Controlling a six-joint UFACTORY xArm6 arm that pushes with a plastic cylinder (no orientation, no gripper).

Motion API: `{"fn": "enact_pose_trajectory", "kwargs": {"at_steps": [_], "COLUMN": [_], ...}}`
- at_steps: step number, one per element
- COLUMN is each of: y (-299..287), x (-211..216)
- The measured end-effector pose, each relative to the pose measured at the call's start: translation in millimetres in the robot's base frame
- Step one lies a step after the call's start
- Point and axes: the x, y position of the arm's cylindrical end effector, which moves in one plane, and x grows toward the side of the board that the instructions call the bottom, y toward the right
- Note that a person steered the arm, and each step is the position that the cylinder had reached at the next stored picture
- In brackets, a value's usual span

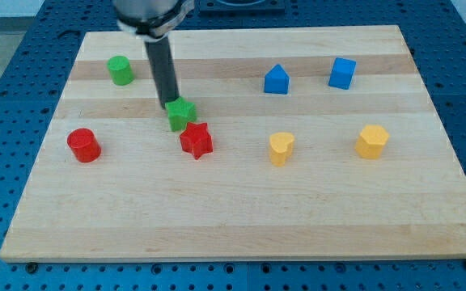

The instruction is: Slide the green star a bit down

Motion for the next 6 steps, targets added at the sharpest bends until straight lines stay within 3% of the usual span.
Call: {"fn": "enact_pose_trajectory", "kwargs": {"at_steps": [1, 2, 4, 6], "y": [-19.9, -18.6, 33.1, 10.9], "x": [10.8, -13.0, -30.1, 3.0]}}
